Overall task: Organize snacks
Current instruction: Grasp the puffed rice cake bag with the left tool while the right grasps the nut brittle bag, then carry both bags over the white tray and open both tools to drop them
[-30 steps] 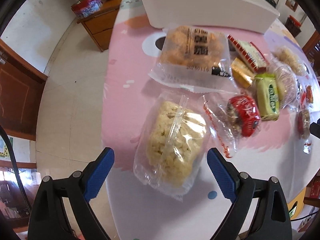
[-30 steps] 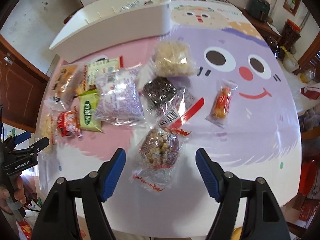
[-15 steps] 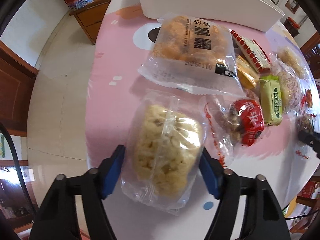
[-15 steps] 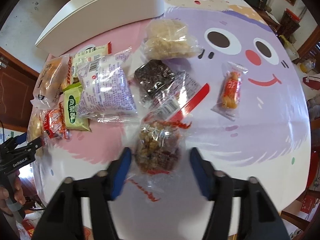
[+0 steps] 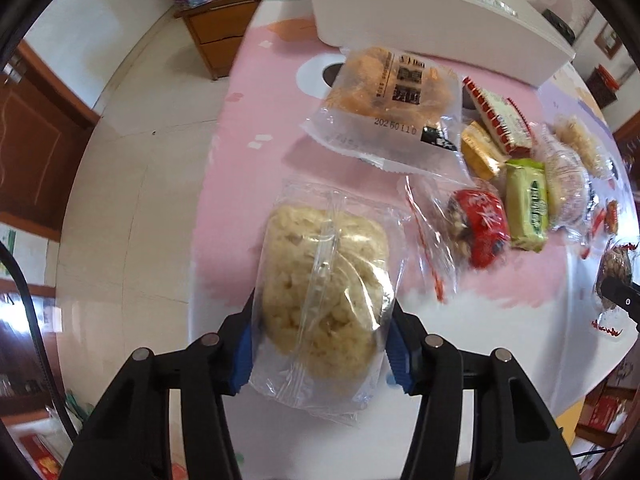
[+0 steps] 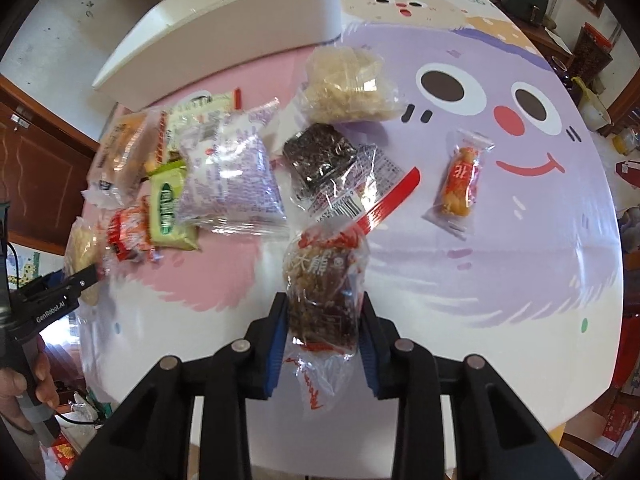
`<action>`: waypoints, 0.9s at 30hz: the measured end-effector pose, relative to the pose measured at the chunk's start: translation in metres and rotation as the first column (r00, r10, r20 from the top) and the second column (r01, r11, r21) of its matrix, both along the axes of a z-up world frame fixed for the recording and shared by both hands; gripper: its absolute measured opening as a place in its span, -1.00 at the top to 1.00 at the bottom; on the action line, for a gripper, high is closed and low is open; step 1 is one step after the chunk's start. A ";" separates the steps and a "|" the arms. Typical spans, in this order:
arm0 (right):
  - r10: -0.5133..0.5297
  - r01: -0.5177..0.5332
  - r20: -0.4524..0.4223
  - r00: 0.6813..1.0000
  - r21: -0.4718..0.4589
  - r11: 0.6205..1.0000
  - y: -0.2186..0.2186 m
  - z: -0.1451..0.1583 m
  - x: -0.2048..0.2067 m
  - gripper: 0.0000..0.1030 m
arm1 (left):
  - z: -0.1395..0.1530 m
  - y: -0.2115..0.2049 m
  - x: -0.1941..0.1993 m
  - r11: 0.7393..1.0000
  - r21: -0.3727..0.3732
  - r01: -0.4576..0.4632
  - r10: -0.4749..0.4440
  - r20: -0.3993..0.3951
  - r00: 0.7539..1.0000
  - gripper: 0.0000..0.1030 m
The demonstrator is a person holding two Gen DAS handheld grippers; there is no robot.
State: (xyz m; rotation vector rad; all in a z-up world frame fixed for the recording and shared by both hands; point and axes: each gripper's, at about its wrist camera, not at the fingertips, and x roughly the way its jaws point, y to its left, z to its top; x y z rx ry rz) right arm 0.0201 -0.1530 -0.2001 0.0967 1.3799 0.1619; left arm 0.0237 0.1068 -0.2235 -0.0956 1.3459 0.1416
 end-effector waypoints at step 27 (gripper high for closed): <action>0.024 -0.085 0.489 0.872 0.103 0.991 0.030 0.201 0.024 0.36 | 0.222 -0.077 0.053 0.997 0.025 0.068 -0.072 0.386 0.920 -0.03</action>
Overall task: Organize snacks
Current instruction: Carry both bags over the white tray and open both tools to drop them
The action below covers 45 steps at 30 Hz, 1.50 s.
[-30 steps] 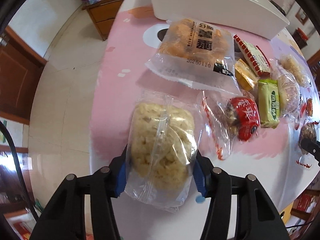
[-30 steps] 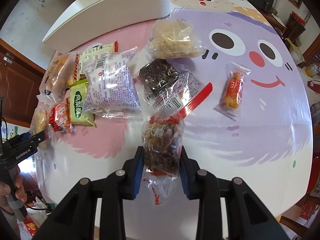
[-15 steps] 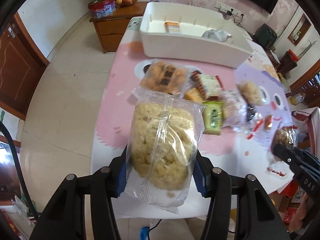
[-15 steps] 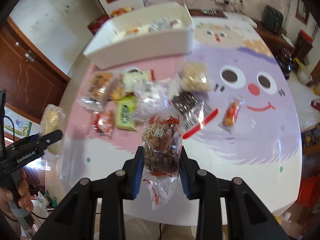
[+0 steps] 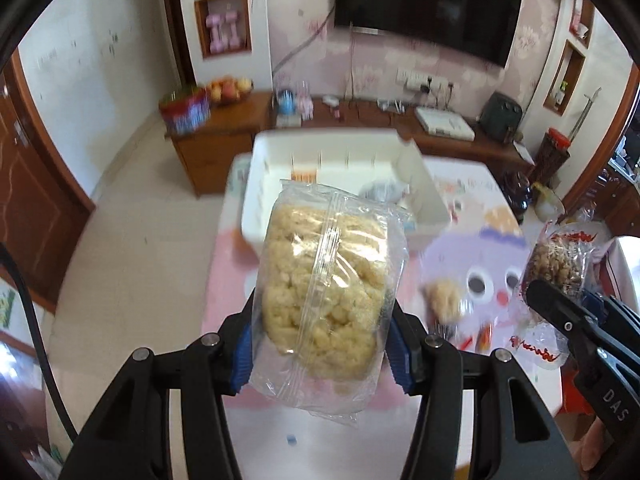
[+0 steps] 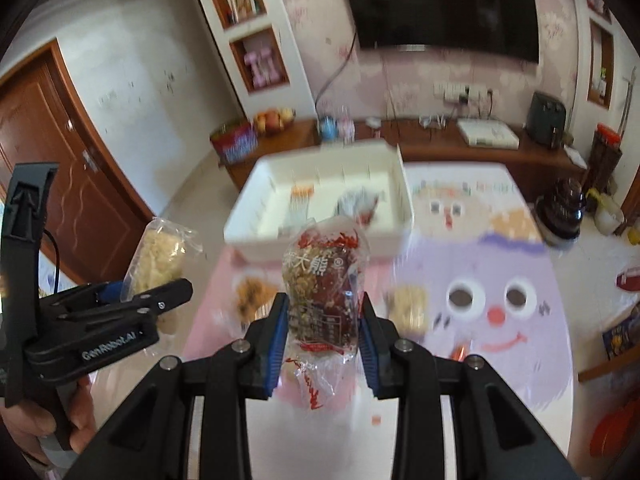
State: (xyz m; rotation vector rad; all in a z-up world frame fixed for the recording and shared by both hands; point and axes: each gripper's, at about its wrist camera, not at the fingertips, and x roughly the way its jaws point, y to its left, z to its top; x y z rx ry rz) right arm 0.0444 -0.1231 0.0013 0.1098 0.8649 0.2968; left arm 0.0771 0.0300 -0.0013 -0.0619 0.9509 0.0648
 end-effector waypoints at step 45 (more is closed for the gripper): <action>0.004 -0.050 -0.185 0.983 -0.242 0.969 0.085 -0.078 0.251 0.23 | -0.094 0.039 0.259 0.990 0.126 0.063 -0.036 -0.202 0.979 -0.69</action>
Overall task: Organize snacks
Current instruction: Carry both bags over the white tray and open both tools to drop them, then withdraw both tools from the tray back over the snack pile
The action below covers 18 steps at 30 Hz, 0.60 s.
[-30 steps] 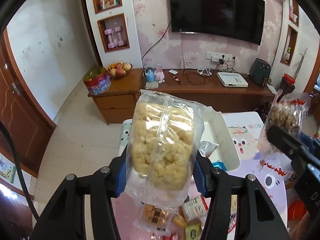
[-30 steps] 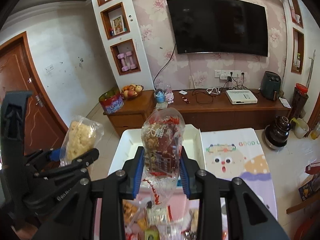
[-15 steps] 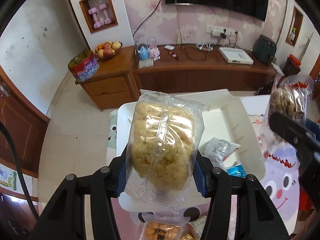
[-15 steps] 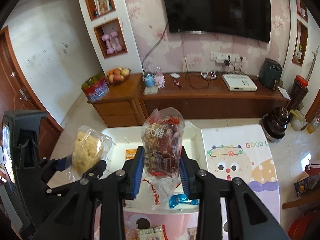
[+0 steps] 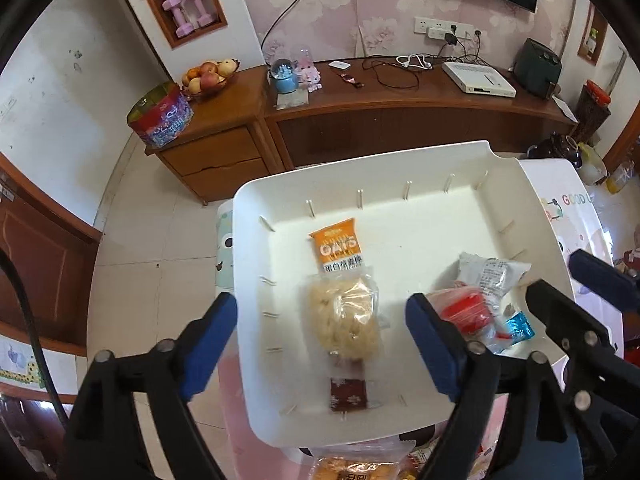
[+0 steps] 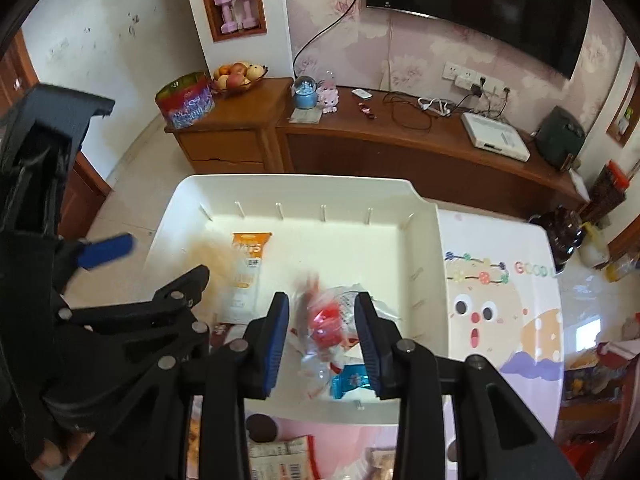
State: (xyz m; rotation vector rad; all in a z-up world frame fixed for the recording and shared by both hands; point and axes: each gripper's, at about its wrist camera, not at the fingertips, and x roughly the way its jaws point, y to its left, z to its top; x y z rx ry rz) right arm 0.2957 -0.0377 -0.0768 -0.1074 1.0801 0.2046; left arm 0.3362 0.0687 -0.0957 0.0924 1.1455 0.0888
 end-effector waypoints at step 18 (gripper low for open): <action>-0.009 0.003 0.107 0.994 0.057 0.998 -0.020 0.065 -0.057 -0.07 | 0.065 0.004 -0.059 0.996 -0.071 -0.061 0.070 0.128 0.989 -0.69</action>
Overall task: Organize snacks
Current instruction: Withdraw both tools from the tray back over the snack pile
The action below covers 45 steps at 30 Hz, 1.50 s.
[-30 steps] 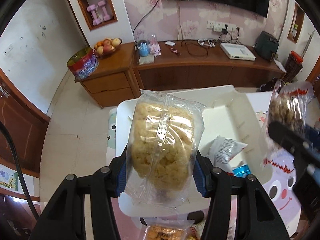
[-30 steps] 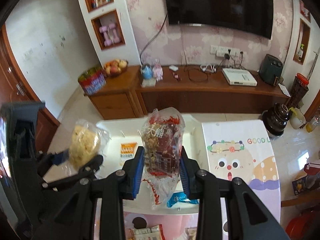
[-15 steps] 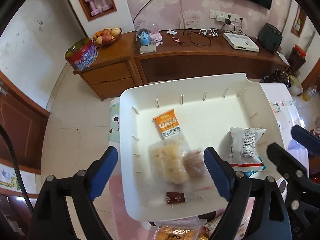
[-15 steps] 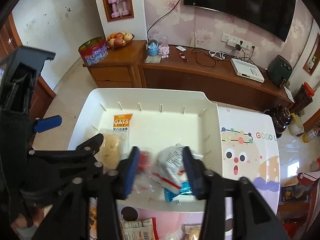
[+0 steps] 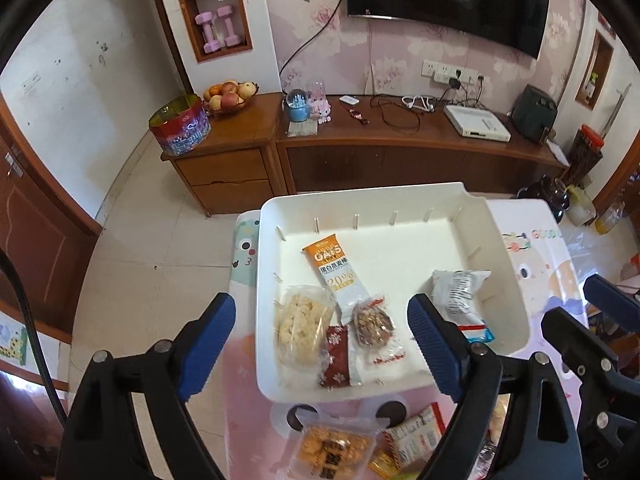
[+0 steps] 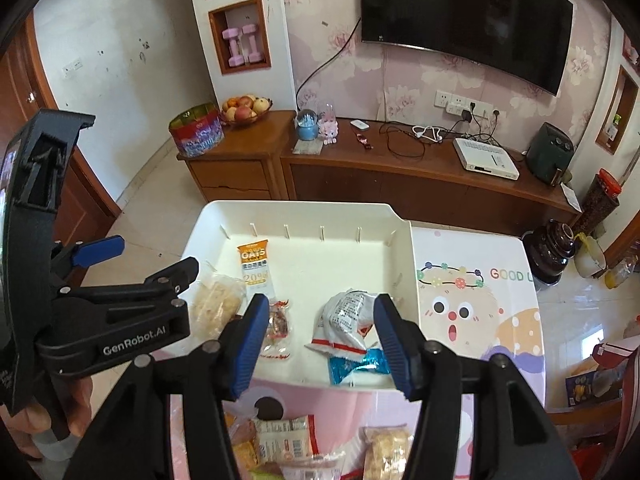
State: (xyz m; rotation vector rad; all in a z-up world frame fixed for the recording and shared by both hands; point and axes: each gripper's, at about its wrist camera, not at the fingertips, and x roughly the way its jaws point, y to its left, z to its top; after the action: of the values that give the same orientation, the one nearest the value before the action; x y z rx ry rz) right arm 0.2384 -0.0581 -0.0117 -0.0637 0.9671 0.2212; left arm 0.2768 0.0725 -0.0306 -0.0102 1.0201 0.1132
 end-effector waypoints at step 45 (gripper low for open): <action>-0.006 0.025 -0.087 0.996 0.213 0.977 -0.089 -0.020 -0.187 -0.06 | 0.001 -0.026 -0.246 1.000 0.010 -0.005 0.004 0.103 0.995 -0.78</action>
State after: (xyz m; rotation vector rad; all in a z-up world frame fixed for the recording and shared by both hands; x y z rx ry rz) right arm 0.0516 -0.1471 -0.0316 0.1520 1.0235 0.3147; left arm 0.0308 0.0468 -0.0295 -0.0088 0.9162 0.1211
